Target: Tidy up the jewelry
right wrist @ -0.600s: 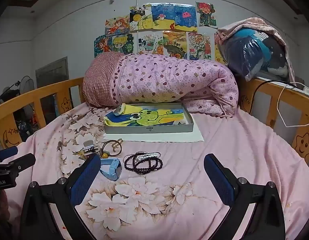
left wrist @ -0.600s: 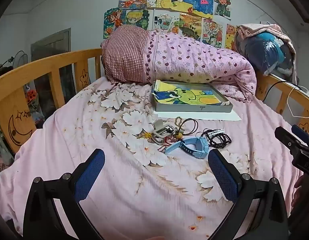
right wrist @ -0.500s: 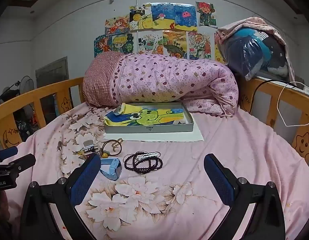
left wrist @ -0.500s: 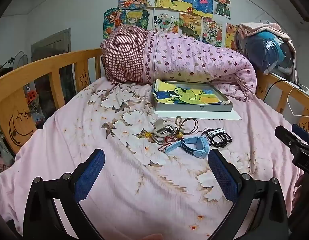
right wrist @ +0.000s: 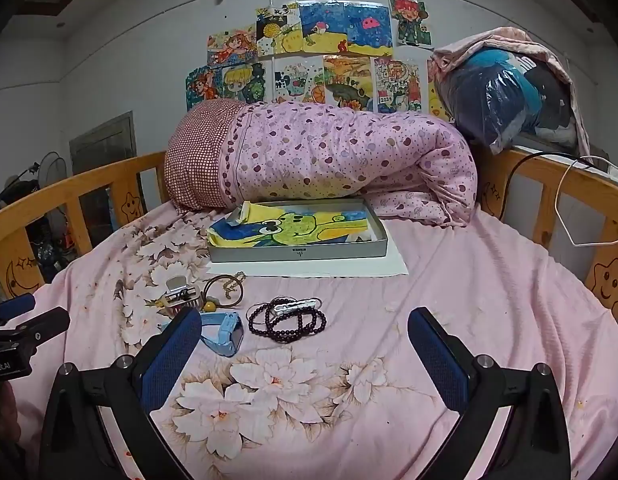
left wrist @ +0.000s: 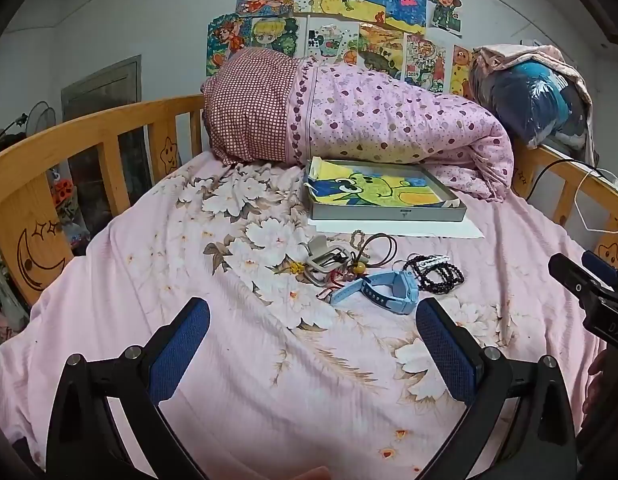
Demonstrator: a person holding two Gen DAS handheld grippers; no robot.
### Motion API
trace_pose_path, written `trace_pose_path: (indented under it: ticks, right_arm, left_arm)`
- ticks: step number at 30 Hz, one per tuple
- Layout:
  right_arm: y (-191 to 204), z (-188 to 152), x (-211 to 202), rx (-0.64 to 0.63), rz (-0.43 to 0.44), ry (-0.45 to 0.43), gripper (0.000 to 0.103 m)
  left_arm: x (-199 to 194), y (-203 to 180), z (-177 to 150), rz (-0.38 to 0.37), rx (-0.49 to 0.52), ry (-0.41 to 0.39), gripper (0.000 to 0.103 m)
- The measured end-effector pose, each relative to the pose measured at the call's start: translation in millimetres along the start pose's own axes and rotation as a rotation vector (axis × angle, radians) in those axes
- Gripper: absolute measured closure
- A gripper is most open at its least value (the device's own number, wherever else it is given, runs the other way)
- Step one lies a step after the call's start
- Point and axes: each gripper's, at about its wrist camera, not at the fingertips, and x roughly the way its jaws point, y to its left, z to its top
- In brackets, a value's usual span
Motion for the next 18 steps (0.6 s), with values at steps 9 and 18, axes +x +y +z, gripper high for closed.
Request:
trace_pose_path:
  ticks: [9,18]
  right_arm:
    - [-0.4,0.1,-1.5,0.004,0.001,0.001,0.000]
    - [-0.6,0.8,-0.5,0.002,0.000,0.004,0.000]
  left_arm:
    - [0.0,-0.3,-0.8,0.000,-0.001,0.003,0.002]
    - [0.2,-0.8,-1.0,0.001,0.002,0.003,0.002]
